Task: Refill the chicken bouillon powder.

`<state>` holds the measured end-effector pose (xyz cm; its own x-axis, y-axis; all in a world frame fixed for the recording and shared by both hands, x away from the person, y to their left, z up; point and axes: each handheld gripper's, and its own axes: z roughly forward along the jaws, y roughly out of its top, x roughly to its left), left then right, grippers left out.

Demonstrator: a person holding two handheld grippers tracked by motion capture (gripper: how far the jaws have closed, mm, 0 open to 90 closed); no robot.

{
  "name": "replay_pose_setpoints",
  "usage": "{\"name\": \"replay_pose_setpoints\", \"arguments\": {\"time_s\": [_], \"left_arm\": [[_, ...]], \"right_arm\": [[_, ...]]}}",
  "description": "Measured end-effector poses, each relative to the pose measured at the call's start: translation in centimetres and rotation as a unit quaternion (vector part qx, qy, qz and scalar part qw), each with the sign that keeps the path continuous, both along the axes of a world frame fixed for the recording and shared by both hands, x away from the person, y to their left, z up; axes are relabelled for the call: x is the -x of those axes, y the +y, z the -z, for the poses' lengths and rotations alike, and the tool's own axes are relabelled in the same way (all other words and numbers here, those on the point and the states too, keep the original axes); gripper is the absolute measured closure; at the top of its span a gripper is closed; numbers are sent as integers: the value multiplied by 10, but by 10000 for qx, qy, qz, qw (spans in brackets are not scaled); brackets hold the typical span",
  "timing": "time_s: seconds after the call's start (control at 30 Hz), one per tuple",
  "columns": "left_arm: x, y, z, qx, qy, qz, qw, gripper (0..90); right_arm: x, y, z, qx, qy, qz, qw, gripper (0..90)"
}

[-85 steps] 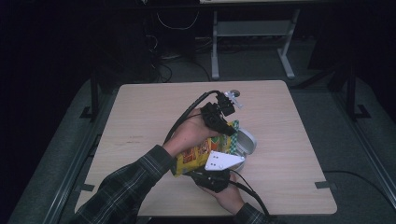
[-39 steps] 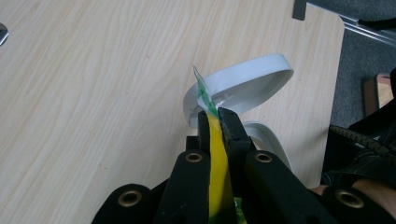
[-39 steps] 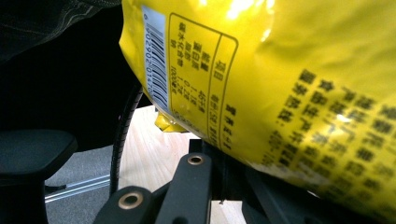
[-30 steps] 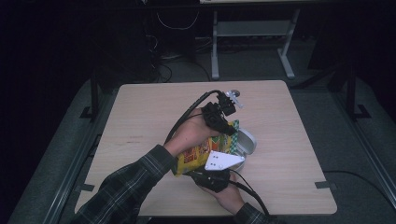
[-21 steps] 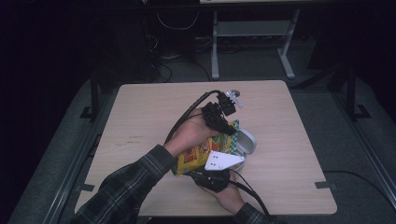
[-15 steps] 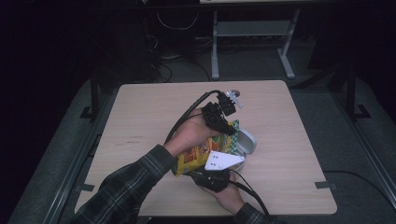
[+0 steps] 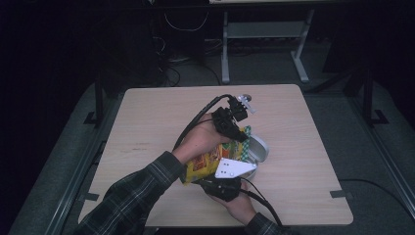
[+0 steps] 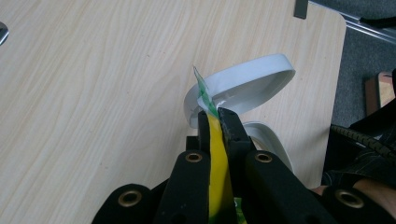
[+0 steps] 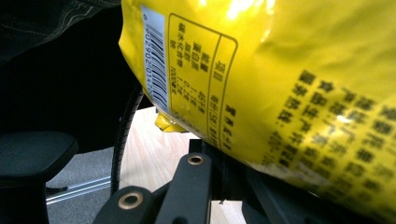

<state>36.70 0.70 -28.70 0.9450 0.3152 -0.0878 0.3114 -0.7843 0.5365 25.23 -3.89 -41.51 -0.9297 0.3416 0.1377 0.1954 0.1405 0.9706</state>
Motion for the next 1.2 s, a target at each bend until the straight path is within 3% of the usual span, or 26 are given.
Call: {"name": "replay_pose_setpoints", "arguments": {"time_s": [1.2], "left_arm": [[-1, -1, -1, -57, 9, -25, 10000, 896]], "right_arm": [[-1, 1, -1, -96, 52, -11, 9999, 900]]}}
